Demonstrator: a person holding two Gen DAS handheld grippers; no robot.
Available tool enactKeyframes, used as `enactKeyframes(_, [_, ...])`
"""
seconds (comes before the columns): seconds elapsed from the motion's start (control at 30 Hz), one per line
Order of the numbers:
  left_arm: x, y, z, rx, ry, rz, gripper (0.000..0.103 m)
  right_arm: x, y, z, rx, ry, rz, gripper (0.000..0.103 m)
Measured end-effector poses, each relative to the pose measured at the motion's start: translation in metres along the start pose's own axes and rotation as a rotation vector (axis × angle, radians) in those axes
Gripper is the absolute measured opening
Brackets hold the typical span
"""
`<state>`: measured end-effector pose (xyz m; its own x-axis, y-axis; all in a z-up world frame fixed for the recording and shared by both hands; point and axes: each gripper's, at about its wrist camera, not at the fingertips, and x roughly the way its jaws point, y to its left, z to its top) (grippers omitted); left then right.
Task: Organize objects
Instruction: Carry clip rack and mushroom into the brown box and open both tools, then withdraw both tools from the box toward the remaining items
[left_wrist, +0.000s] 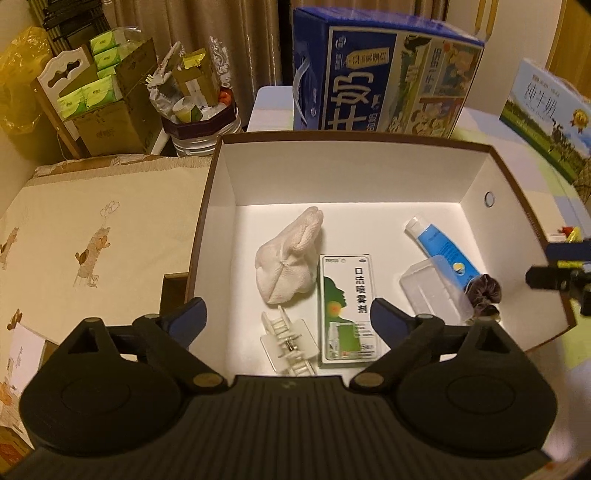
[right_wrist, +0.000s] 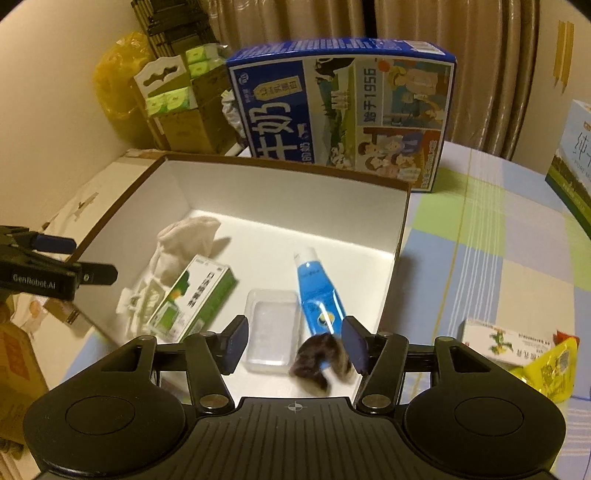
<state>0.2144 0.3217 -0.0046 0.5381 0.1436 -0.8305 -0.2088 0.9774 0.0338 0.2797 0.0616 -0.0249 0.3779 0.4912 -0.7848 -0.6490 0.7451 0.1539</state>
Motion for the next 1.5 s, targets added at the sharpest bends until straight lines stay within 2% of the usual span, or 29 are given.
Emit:
enactKeyframes(0.3, [-0.024, -0.010, -0.015, -0.042, -0.013, -0.015, 0.095, -0.021, 0.005, -0.018, 0.036, 0.004, 0.014, 0.054])
enactKeyframes(0.77, [-0.049, -0.028, -0.051, -0.080, 0.019, -0.025, 0.095, -0.053, 0.006, -0.044, 0.087, -0.011, 0.025, 0.054])
enactKeyframes(1.5, [-0.070, -0.114, -0.082, -0.034, 0.052, -0.074, 0.095, -0.100, -0.032, -0.090, 0.132, -0.008, 0.057, 0.054])
